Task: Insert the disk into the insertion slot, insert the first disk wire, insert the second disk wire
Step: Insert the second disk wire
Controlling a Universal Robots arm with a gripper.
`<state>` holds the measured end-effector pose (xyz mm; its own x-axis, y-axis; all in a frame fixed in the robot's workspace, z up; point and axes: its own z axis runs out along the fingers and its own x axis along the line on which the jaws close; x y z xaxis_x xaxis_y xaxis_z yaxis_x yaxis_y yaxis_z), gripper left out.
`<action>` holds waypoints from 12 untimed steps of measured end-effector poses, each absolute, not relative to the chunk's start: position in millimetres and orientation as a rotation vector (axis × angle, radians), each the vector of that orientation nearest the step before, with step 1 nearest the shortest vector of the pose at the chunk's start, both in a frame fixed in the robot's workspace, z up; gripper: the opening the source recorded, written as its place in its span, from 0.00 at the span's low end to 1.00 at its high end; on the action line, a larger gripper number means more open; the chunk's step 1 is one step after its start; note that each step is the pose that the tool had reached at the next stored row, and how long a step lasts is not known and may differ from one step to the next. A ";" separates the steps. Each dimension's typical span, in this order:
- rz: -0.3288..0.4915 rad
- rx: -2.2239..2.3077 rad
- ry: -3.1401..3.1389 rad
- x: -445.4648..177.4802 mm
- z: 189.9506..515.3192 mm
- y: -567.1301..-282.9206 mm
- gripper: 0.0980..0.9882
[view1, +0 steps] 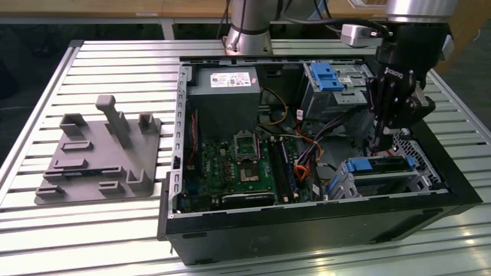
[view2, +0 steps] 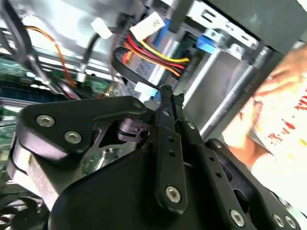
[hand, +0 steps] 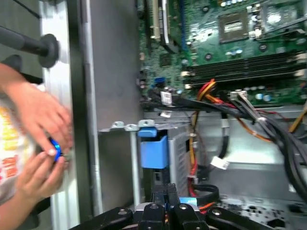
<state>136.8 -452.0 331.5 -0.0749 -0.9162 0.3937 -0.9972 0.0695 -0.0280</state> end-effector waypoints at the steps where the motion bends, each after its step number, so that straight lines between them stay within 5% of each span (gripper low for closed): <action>1: 0.409 1.936 -2.088 137.1 331.6 -452.7 0.05; 12: 0.331 1.960 -2.105 143.4 334.4 -459.1 0.05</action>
<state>143.4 -459.1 334.4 -0.0671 -0.9417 0.3296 -0.9974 0.0715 0.0012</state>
